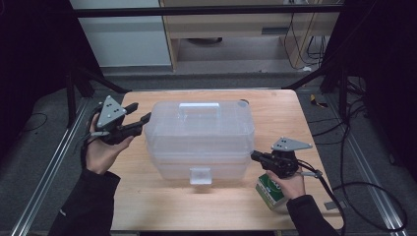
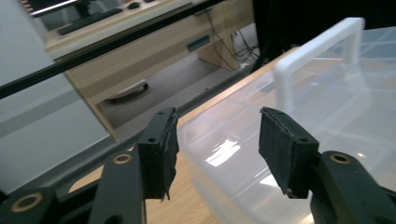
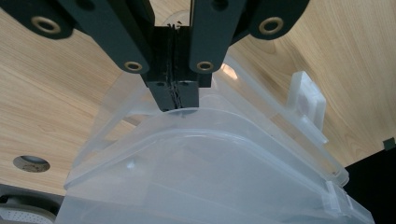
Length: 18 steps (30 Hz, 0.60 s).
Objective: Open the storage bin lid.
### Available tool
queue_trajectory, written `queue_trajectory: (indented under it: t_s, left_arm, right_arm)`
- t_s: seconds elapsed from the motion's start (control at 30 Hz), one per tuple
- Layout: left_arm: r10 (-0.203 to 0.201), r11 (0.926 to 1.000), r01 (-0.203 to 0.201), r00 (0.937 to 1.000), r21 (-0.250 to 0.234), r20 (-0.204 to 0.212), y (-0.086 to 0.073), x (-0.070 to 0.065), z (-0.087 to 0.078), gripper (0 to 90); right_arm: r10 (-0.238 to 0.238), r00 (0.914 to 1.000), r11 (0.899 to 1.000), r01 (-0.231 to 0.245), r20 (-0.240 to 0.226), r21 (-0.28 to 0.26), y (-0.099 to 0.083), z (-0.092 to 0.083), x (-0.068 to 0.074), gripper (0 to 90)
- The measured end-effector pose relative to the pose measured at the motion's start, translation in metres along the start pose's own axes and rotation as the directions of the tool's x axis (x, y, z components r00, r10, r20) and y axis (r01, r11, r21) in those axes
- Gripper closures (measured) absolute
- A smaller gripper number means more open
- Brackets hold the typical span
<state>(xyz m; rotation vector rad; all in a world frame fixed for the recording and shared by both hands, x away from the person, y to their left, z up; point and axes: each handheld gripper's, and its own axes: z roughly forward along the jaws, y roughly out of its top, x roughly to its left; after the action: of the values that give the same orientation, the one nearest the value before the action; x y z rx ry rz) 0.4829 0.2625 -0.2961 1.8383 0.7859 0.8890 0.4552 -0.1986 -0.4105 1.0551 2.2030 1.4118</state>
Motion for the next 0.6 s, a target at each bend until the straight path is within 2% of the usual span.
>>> queue_trajectory:
  t_s: [0.07,0.17,0.27,0.47,0.6]
  left_arm:
    - [-0.045,0.9988,0.045,0.9987,-0.017,-0.022,-0.008,0.006,-0.007,50.8]
    - [-0.073,0.9966,0.071,0.9963,-0.042,-0.046,-0.017,0.012,-0.014,55.0]
    - [-0.117,0.9927,0.115,0.9914,-0.039,-0.059,-0.026,0.015,-0.021,58.4]
    - [-0.135,0.9906,0.133,0.9881,-0.034,-0.074,-0.044,0.014,-0.029,69.6]
    - [-0.156,0.9877,0.156,0.9857,-0.018,-0.063,-0.058,0.009,-0.031,77.4]
  right_arm:
    - [0.002,1.0,1.0,-0.002,0.0,0.002,0.0,0.0,0.0,89.1]
    - [0.001,1.0,1.0,-0.001,-0.001,0.002,0.0,0.0,0.0,89.1]
    - [0.0,1.0,1.0,0.0,-0.002,0.004,0.0,0.0,0.0,89.1]
    - [0.0,1.0,1.0,0.0,-0.002,0.004,0.0,0.0,0.0,89.1]
    - [0.0,1.0,1.0,0.0,-0.002,0.005,0.0,0.0,0.0,89.2]
